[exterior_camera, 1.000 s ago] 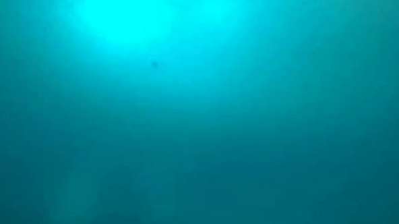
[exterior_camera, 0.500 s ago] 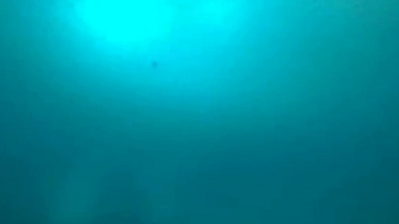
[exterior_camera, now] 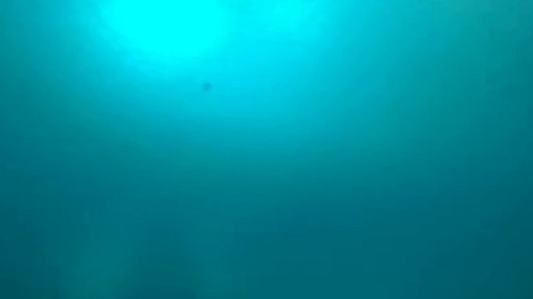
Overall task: Sort silverware by color (type)
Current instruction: Return to Home Position
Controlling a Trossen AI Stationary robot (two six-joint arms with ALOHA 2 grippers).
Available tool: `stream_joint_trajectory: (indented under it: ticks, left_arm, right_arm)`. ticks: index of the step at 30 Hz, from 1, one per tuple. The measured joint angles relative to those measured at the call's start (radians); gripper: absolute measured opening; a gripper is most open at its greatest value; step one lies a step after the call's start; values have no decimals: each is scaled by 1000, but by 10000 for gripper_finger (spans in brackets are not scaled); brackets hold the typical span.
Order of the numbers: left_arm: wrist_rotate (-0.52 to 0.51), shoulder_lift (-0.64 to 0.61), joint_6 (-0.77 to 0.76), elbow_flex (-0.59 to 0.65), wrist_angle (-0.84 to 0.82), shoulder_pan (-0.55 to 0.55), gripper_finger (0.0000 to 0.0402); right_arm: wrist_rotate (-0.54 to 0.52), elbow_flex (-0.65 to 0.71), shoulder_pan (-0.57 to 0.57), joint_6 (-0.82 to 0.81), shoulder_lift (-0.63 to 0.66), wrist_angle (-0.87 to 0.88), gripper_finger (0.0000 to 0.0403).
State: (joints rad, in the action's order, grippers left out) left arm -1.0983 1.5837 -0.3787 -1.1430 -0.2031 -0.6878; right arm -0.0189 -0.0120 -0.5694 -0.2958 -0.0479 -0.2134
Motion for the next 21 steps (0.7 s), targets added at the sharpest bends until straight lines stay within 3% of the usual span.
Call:
stream_joint_trajectory:
  ticks: [6,11,21]
  left_arm:
    - [118,0,13,9,0,72,77]
    - [148,-10,102,71,84,98,77]
    - [305,-39,368,425,770,185,77]
  right_arm:
    - [0,0,0,0,0,0,139]
    - [-1,0,0,0,0,0,139]
    - [-8,1,0,0,-1,0,139]
